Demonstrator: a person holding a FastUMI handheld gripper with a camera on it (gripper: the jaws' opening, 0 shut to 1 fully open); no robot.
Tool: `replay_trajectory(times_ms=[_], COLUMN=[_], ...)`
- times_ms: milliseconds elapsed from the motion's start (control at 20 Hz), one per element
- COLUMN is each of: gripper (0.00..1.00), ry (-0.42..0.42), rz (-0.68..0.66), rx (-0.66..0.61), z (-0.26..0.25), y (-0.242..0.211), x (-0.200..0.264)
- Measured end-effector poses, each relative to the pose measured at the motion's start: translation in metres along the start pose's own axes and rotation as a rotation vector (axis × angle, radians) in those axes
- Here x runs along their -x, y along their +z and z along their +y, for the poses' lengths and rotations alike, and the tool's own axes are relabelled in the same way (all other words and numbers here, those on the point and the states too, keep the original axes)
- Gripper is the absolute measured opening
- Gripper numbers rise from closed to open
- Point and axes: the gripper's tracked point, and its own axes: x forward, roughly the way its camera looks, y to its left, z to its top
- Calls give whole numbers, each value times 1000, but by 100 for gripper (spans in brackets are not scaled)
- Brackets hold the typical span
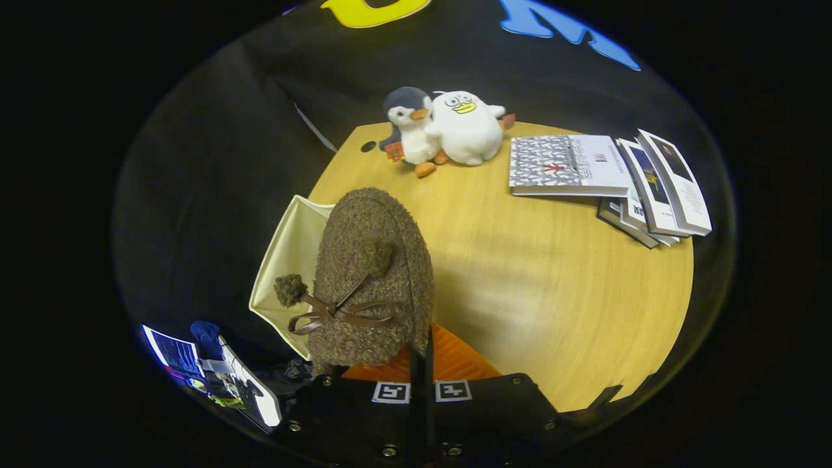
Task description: Open the storage box then place both shoes into the box .Put the left shoe in first, then the right shoe, with the right side of both shoes facing outward in a uniform manner.
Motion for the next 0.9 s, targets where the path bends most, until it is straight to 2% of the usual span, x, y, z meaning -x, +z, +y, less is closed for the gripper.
replay_trajectory(times_ms=[250,350,600,800,900], gripper=[0,0,0,0,1], ry=[108,118,-8,-92,-150], rz=[29,38,80,151,182], rx=[39,55,115,100,143], z=[84,106,120,126,124], y=[22,35,46,35,28], x=[-22,-38,-108,-154,-173])
